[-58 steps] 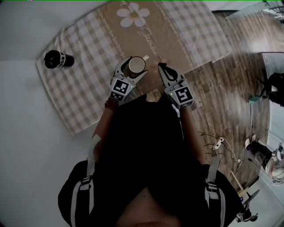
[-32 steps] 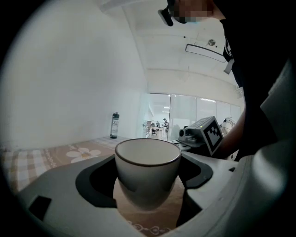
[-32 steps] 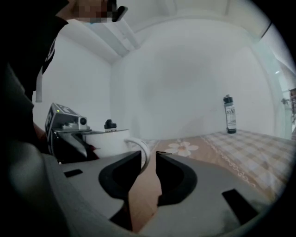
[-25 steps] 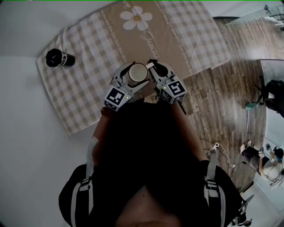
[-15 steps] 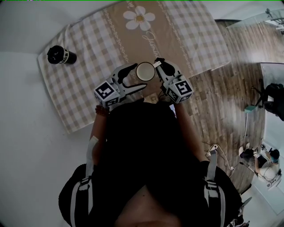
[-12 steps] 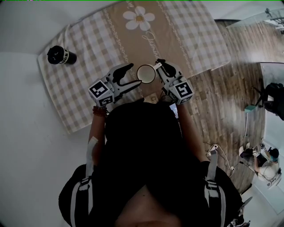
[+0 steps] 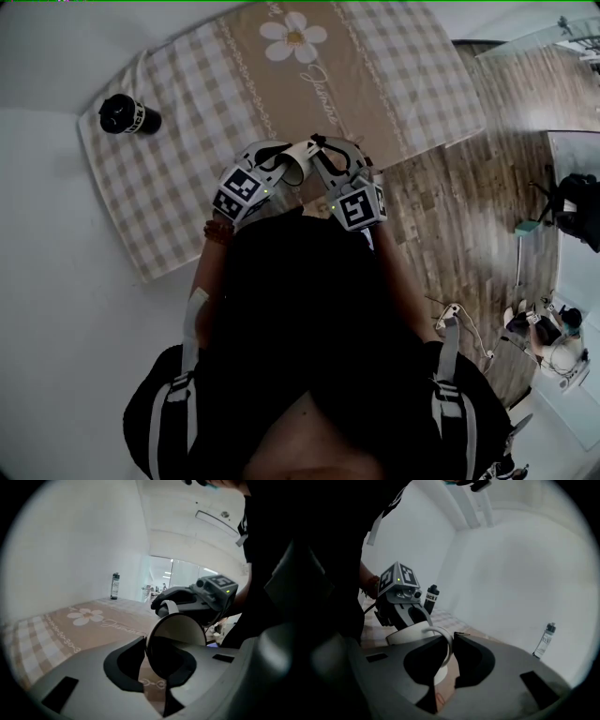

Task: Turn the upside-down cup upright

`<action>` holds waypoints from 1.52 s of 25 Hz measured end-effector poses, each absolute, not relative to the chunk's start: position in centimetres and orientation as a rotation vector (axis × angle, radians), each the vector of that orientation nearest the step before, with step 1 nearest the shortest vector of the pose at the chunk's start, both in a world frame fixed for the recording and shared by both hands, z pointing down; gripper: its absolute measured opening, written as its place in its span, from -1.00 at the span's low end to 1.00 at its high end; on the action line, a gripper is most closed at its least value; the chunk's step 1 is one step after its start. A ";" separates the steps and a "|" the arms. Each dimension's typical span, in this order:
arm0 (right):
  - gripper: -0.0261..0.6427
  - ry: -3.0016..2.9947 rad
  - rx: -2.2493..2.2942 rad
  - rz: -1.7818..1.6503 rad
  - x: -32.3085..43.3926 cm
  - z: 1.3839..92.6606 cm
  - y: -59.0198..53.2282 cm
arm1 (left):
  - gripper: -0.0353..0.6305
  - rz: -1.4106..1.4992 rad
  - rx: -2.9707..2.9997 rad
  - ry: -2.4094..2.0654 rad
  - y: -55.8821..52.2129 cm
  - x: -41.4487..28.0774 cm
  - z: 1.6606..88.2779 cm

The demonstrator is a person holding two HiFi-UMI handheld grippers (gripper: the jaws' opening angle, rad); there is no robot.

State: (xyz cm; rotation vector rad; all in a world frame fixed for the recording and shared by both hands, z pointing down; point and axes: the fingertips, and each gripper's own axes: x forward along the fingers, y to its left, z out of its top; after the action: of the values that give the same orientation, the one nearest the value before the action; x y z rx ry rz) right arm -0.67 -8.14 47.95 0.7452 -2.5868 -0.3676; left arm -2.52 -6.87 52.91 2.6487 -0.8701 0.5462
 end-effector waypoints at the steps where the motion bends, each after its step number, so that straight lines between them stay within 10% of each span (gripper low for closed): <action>1: -0.78 -2.573 0.737 -0.389 -0.8 48.1 -7.9 | -0.75 0.594 2.644 -0.906 -6.8 -2.4 53.3; 9: -0.67 -2.649 0.813 -0.234 0.7 48.7 -8.7 | -0.79 0.547 2.595 -1.071 -8.5 -4.3 52.0; 19: 0.06 -3.045 0.638 1.422 0.8 46.7 -8.0 | -0.78 0.088 2.741 -1.337 -10.4 -6.4 44.0; 25: 0.17 -2.982 0.330 2.182 -1.2 44.9 -8.3 | -0.77 0.036 2.846 -1.317 -9.0 -4.9 43.0; 38: 0.18 -2.956 0.330 2.031 0.5 45.1 -9.0 | -0.75 0.240 3.022 -1.199 -8.0 -1.6 43.6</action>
State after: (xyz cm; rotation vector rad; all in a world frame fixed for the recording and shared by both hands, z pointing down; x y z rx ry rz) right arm 0.46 -8.98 45.08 0.3305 -2.9557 2.0314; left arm -1.57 -8.01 43.63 3.0223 -1.1988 0.2405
